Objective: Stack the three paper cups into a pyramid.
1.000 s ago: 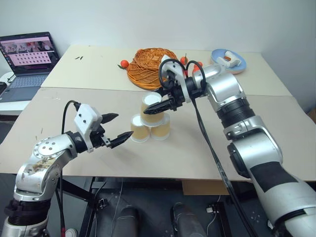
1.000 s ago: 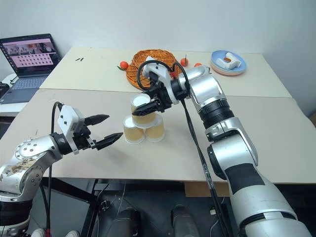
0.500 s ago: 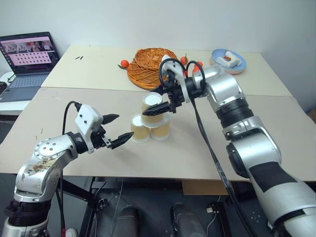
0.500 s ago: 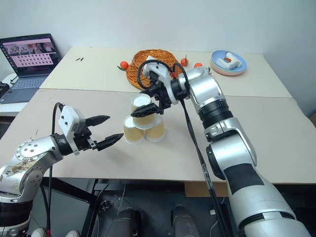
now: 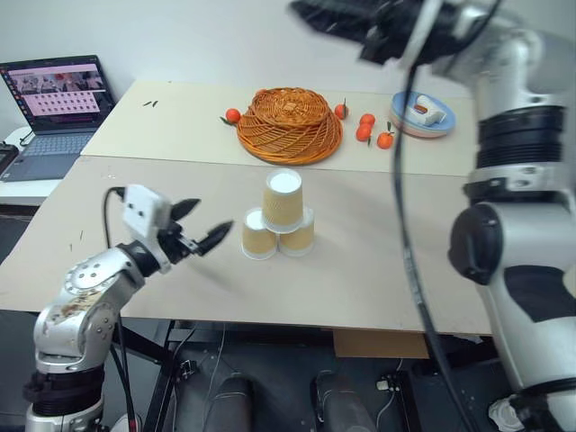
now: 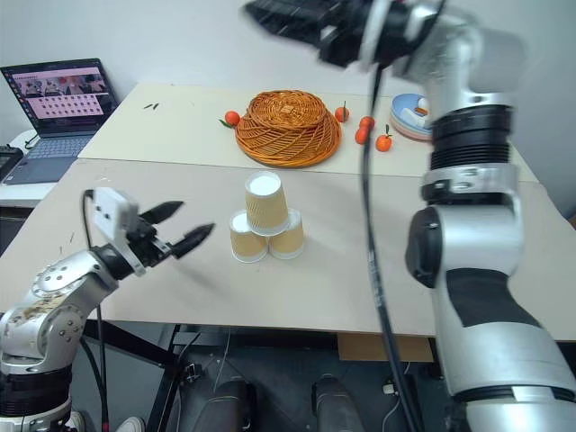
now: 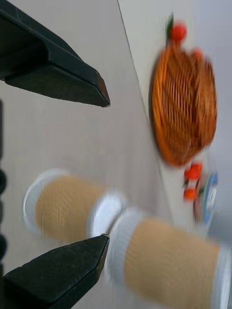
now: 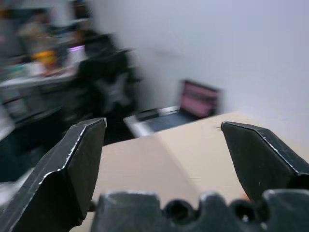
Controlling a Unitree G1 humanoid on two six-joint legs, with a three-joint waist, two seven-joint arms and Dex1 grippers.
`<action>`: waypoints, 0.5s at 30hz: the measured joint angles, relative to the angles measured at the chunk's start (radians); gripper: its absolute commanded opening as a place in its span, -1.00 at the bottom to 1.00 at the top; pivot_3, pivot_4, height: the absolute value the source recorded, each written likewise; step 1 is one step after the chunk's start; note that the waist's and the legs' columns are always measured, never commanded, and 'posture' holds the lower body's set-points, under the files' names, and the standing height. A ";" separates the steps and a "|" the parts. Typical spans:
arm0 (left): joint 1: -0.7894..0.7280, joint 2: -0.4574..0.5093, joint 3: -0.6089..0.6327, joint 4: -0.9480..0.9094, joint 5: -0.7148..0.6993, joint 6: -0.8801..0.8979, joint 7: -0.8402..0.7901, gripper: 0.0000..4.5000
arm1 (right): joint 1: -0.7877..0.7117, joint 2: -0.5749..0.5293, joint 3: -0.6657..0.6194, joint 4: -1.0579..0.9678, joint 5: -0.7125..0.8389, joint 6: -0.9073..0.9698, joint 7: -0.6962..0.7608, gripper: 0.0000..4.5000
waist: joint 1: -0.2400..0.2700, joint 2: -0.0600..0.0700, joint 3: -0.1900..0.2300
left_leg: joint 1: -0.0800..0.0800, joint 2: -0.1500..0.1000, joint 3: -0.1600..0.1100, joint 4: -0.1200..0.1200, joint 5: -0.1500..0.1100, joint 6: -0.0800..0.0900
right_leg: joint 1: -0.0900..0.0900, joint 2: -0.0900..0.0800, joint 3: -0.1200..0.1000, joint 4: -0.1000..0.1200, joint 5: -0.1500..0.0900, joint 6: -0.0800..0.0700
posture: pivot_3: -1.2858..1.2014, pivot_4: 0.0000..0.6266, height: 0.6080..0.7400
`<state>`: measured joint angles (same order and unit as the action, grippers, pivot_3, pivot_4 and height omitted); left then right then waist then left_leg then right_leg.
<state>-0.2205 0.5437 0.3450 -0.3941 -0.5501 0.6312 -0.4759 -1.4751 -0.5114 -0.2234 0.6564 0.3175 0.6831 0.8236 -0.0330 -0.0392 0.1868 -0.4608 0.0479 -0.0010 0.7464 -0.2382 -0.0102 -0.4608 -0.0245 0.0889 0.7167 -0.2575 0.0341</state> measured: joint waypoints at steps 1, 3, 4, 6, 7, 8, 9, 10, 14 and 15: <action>0.005 -0.016 0.023 0.003 0.009 -0.001 0.041 1.00 | 0.075 -0.032 -0.005 -0.005 -0.048 -0.030 -0.086 0.99 | 0.001 -0.001 0.000 | 0.000 0.000 0.001 0.001 0.000 0.000 | 0.000 -0.001 0.000 0.000 0.000 0.000 | 0.03 -0.52 -0.04; 0.017 -0.069 0.067 0.022 0.058 -0.027 0.150 1.00 | 0.292 -0.082 -0.005 -0.039 -0.149 -0.093 -0.263 0.99 | 0.006 -0.002 -0.001 | 0.000 -0.002 0.002 0.002 0.000 0.000 | 0.001 -0.002 0.003 0.000 0.000 0.001 | 0.03 -0.52 -0.04; 0.029 -0.078 0.082 0.042 0.085 -0.041 0.191 1.00 | 0.382 -0.084 -0.007 -0.037 -0.179 -0.098 -0.317 0.99 | 0.005 -0.001 0.000 | 0.000 -0.003 0.003 0.001 0.000 0.000 | -0.001 -0.002 0.005 0.001 0.000 0.002 | 0.03 -0.52 -0.04; 0.022 -0.104 0.097 0.088 0.135 -0.070 0.267 1.00 | 0.532 -0.083 0.009 -0.065 -0.228 -0.125 -0.398 0.99 | -0.001 0.005 0.002 | -0.006 -0.004 0.005 0.001 0.001 0.001 | -0.008 -0.002 0.009 0.004 0.001 0.003 | 0.03 -0.52 -0.04; 0.009 -0.129 0.114 0.112 0.158 -0.094 0.313 1.00 | 0.608 -0.078 0.028 -0.084 -0.261 -0.162 -0.433 0.99 | -0.005 0.005 0.001 | -0.007 -0.004 0.005 0.001 0.001 0.002 | -0.010 -0.002 0.009 0.006 0.001 0.004 | 0.03 -0.52 -0.04; -0.005 -0.146 0.126 0.140 0.173 -0.112 0.351 1.00 | 0.668 -0.068 0.032 -0.099 -0.275 -0.192 -0.464 0.99 | -0.010 0.005 0.001 | -0.009 -0.003 0.005 0.001 0.001 0.002 | -0.012 -0.002 0.009 0.008 0.001 0.003 | 0.03 -0.52 -0.04; -0.017 -0.159 0.136 0.174 0.195 -0.137 0.391 1.00 | 0.723 -0.038 0.018 -0.104 -0.274 -0.220 -0.504 0.99 | -0.017 0.005 0.001 | -0.010 -0.003 0.006 0.002 0.001 0.002 | -0.015 -0.002 0.010 0.011 0.002 0.003 | 0.03 -0.52 -0.04; -0.024 -0.166 0.139 0.193 0.206 -0.150 0.411 1.00 | 0.749 -0.016 0.005 -0.105 -0.271 -0.232 -0.530 0.99 | -0.024 0.005 0.001 | -0.010 -0.004 0.006 0.002 0.001 0.002 | -0.015 -0.002 0.010 0.013 0.002 0.003 | 0.03 -0.52 -0.04; -0.070 -0.193 0.139 0.288 0.242 -0.221 0.470 1.00 | 0.822 0.030 -0.025 -0.120 -0.264 -0.330 -0.623 0.99 | -0.034 0.005 0.001 | -0.012 -0.005 0.005 0.006 0.002 0.001 | -0.016 -0.002 0.010 0.016 0.001 0.004 | 0.03 -0.52 -0.04; -0.080 -0.193 0.138 0.314 0.251 -0.240 0.475 1.00 | 0.831 0.036 -0.032 -0.126 -0.259 -0.351 -0.637 0.99 | -0.035 0.005 0.001 | -0.012 -0.004 0.005 0.006 0.002 0.001 | -0.016 -0.001 0.010 0.016 0.001 0.004 | 0.03 -0.52 -0.04</action>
<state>-0.3002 0.3504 0.4834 -0.0804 -0.2994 0.3912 -0.0008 -0.6443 -0.4754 -0.2557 0.5306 0.0587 0.3325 0.1865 -0.0685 -0.0339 0.1883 -0.4724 0.0434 0.0038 0.7529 -0.2362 -0.0094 -0.4768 -0.0258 0.0984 0.7330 -0.2561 0.0380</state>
